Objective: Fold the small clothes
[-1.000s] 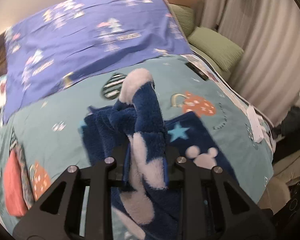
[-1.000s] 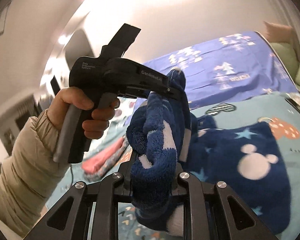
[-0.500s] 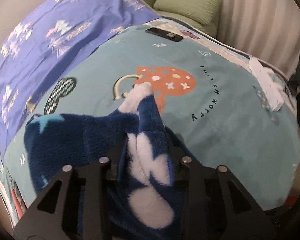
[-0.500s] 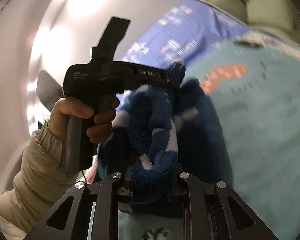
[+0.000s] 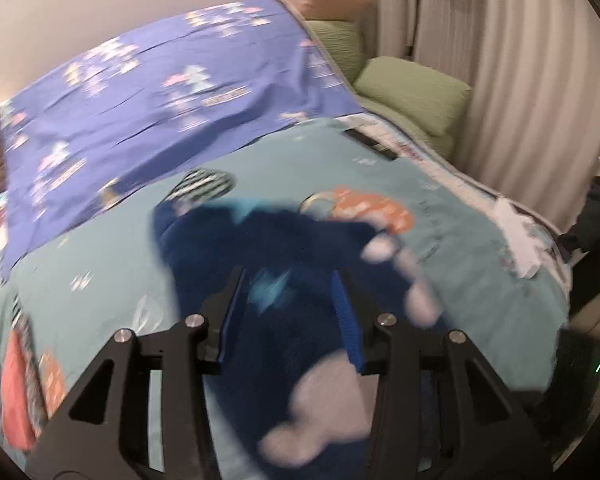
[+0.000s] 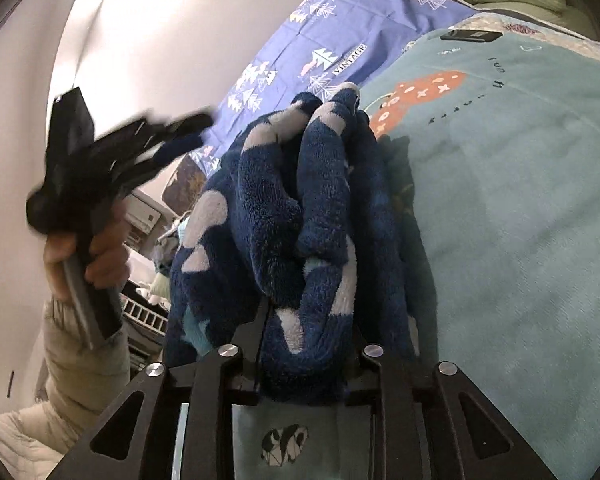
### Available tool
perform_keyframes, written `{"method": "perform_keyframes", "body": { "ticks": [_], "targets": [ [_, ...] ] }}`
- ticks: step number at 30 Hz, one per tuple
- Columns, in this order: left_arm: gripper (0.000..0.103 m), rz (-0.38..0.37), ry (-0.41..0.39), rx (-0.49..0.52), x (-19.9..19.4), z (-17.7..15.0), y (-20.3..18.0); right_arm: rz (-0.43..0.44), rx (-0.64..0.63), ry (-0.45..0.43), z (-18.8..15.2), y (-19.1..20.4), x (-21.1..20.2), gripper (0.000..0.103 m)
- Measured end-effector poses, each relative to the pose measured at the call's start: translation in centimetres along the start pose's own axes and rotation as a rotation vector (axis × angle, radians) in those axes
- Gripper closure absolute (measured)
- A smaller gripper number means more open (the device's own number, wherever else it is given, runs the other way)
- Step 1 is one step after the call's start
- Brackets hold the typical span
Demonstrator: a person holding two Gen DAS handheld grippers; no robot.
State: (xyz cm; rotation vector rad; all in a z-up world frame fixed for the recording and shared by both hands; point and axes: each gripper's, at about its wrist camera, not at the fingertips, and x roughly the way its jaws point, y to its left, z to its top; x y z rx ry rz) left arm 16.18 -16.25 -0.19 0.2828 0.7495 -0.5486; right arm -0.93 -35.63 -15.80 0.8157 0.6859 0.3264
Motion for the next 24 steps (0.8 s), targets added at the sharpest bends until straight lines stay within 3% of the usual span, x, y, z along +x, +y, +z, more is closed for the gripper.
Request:
{"method": "perform_keyframes", "body": {
  "ticks": [3, 7, 10, 16, 18, 20, 24],
  "targets": [
    [0.058, 0.06, 0.036, 0.003, 0.4, -3.7, 1.1, -0.023, -0.018, 0.007, 0.1, 0.3, -1.1, 0.07],
    [0.058, 0.083, 0.001, 0.004, 0.5, -5.8, 0.6, -0.154, -0.116, -0.044, 0.9, 2.1, -4.2, 0.064],
    [0.07, 0.073, 0.011, 0.014, 1.1, -5.4, -0.4, -0.211, -0.201, -0.081, 2.1, 4.3, -5.4, 0.063],
    [0.075, 0.121, 0.009, 0.102, 2.4, -5.7, -3.0, -0.16, -0.334, -0.054, 5.0, 8.3, -2.4, 0.063],
    [0.075, 0.105, 0.005, 0.109, 3.0, -6.1, -3.4, -0.226, -0.353, 0.004, 4.9, 8.3, -0.3, 0.078],
    [0.075, 0.073, -0.014, 0.131, 3.3, -6.6, -3.8, -0.442, -0.325, 0.085, 4.6, 6.1, 3.1, 0.095],
    [0.075, 0.08, -0.03, 0.099, 3.5, -6.9, -3.5, -0.472, -0.287, 0.072, 4.1, 5.2, 2.2, 0.095]
  ]
}}
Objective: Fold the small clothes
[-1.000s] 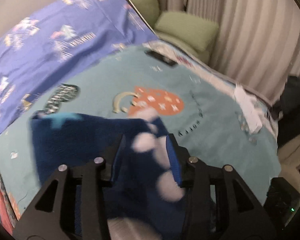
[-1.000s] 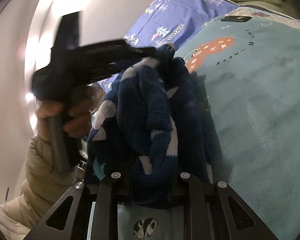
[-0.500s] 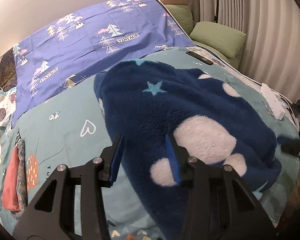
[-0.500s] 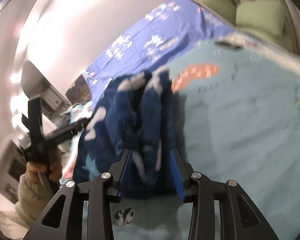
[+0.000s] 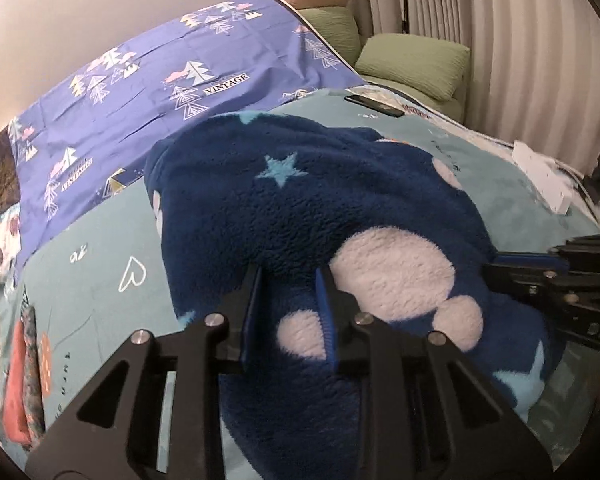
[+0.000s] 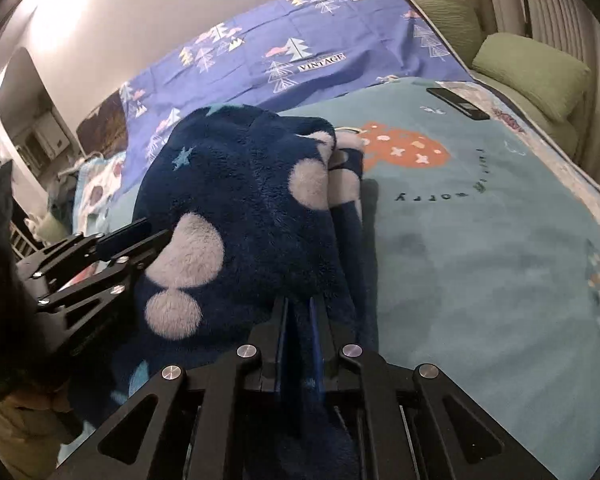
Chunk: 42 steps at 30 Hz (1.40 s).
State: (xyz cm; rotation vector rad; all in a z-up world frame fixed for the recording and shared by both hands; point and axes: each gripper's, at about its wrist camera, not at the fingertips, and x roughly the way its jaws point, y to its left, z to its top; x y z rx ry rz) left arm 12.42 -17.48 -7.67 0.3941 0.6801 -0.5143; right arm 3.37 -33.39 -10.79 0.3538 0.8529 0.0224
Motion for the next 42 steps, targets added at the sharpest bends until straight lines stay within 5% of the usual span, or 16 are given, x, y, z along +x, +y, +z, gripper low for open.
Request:
{"method": "perform_keyframes", "body": {
  "ticks": [9, 18, 27, 30, 35, 42],
  "targets": [
    [0.075, 0.006, 0.029, -0.017, 0.0, 0.6, 0.3, 0.087, -0.064, -0.065, 6.9, 1.5, -1.1, 0.089],
    [0.074, -0.077, 0.072, -0.113, 2.3, 1.1, 1.7, 0.08, 0.002, 0.168, 10.6, -0.2, 10.5, 0.095],
    [0.073, -0.06, 0.098, -0.095, 0.9, 1.7, 1.8, 0.076, -0.027, 0.153, 11.5, -0.1, 7.4, 0.091],
    [0.073, -0.067, 0.116, -0.113, 0.6, 2.6, 2.2, 0.081, 0.002, 0.085, 12.9, 0.3, 4.9, 0.09],
    [0.065, -0.053, 0.051, -0.143, -0.1, 4.8, 3.3, 0.064, -0.053, 0.043, 14.6, 2.1, 3.8, 0.085],
    [0.062, 0.007, 0.103, -0.181, 6.0, 7.7, 6.3, 0.06, -0.062, 0.08, 15.9, 3.3, 7.1, 0.084]
  ]
}}
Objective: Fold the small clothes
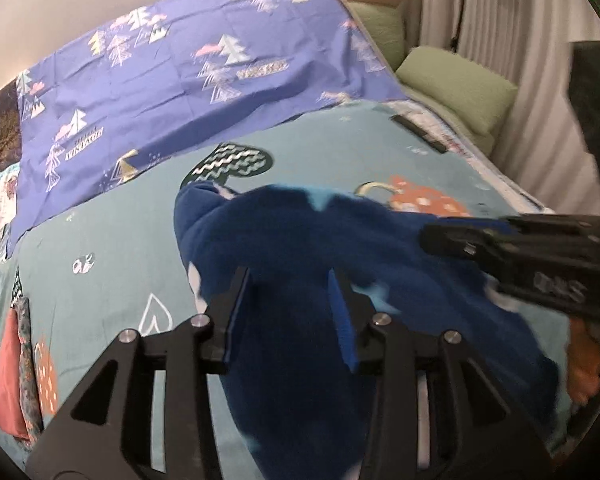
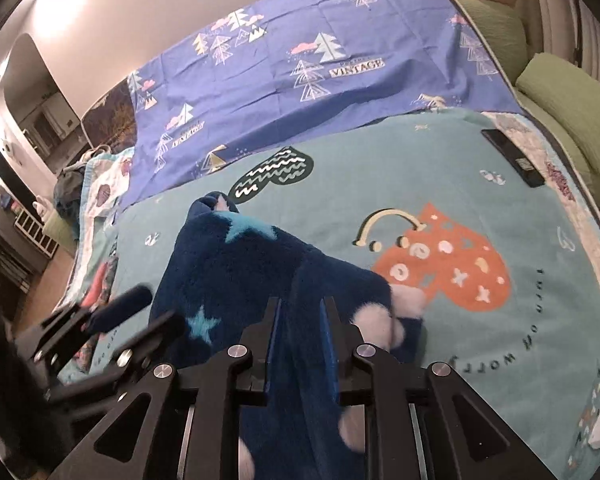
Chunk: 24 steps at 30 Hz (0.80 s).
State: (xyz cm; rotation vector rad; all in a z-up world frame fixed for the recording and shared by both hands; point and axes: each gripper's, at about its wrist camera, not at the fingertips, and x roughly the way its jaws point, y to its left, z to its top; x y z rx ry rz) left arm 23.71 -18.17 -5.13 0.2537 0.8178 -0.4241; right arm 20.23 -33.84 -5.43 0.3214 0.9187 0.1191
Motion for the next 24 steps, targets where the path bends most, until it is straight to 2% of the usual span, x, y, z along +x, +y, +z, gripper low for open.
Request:
{"method": "perform_keyframes", "body": {
  "ticks": [2, 5, 7, 9, 11, 14, 18, 22, 24],
  "targets": [
    [0.061, -0.005, 0.032, -0.023, 2.0, 0.1, 0.9, 0.01, 0.004, 0.015, 0.5, 0.0, 1.5, 0.08],
    [0.057, -0.006, 0.103, -0.015, 5.6, -0.9, 1.2, -0.022, 0.003, 0.094, 0.4, -0.5, 5.8, 0.059],
    [0.057, 0.019, 0.088, 0.02, 5.9, -1.2, 0.5, -0.029, -0.001, 0.12, -0.3, -1.2, 8.9, 0.059],
    [0.057, 0.03, 0.084, 0.018, 5.9, -1.3, 0.3, -0.026, 0.024, 0.091, -0.5, -1.6, 9.1, 0.06],
    [0.057, 0.033, 0.075, 0.022, 5.7, -1.5, 0.2, -0.068, -0.017, 0.083, -0.7, -0.8, 9.1, 0.06],
    [0.057, 0.038, 0.05, 0.022, 5.1, -1.5, 0.2, -0.083, -0.036, 0.082, -0.6, -0.4, 9.1, 0.059],
    [0.057, 0.049, 0.002, -0.013, 1.5, -1.9, 0.4, -0.018, -0.03, 0.046, -0.8, -1.1, 6.9, 0.059],
    [0.056, -0.002, -0.043, -0.033, -4.0, -3.6, 0.4, -0.031, -0.058, -0.034, -2.1, -0.9, 0.4, 0.058],
    [0.054, 0.005, -0.059, -0.017, -6.0, -5.0, 0.0, 0.0, -0.086, -0.065, -3.6, -0.5, -2.8, 0.058]
  ]
}}
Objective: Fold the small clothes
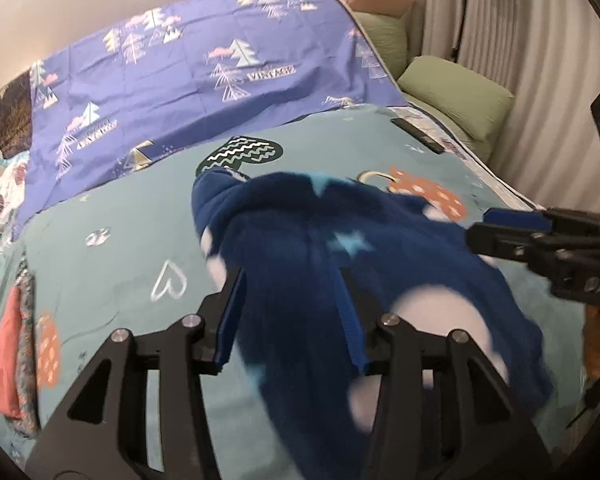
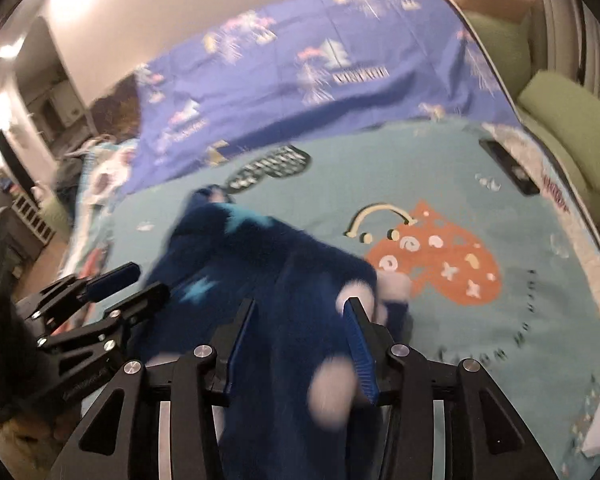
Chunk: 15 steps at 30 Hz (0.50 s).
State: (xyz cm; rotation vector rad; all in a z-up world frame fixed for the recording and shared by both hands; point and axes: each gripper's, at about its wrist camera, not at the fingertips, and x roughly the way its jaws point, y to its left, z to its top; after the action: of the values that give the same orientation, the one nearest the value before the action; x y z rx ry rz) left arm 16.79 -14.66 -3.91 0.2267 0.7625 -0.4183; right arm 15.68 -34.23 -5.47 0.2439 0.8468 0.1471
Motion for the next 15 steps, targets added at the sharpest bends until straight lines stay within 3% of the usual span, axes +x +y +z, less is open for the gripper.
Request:
{"method": "perform_keyframes", "body": {
  "ticks": [3, 7, 10, 12, 15],
  "targets": [
    [0.054, -0.015, -0.005, 0.005, -2.6, -2.4, -0.4, 0.03, -0.047, -0.006, -2.3, 1.2, -3.4, 0.058],
    [0.054, -0.045, 0.007, 0.006, -4.1, -5.4, -1.1, -0.015, -0.127, 0.061, -6.2, 3.2, -5.3, 0.058],
    [0.045, -0.041, -0.01, 0.01, -4.2, -7.1, -1.0, 0.004, -0.1, 0.149, -8.5, 3.4, -4.2, 0.058],
    [0.04, -0.081, 0.041, -0.027, -2.8, -7.8, -0.1, -0.028, -0.079, 0.213, -9.8, 3.0, -2.3, 0.058],
    [0.039, -0.059, 0.087, -0.018, -0.6, -9.1, -0.3, -0.035, -0.066, 0.24, -11.1, 2.7, -0.2, 0.058]
  ]
}}
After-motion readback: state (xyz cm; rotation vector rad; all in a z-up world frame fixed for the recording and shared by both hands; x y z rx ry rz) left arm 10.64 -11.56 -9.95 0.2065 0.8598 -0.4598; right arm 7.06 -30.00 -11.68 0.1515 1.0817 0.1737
